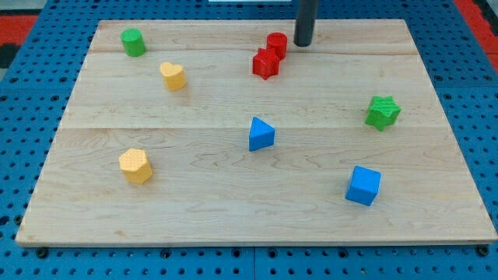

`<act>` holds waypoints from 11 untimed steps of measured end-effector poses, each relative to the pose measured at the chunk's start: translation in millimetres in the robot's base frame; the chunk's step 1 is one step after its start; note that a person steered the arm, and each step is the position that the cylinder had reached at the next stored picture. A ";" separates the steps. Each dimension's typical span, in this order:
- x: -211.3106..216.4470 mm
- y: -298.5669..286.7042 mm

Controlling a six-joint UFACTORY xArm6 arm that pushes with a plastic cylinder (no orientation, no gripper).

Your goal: Push the red star a bit towards the left

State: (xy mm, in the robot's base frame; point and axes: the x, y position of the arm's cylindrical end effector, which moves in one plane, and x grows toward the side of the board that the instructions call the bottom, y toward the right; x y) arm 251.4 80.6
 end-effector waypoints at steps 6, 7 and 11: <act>52.0 10.9; 52.0 10.9; 45.3 -48.0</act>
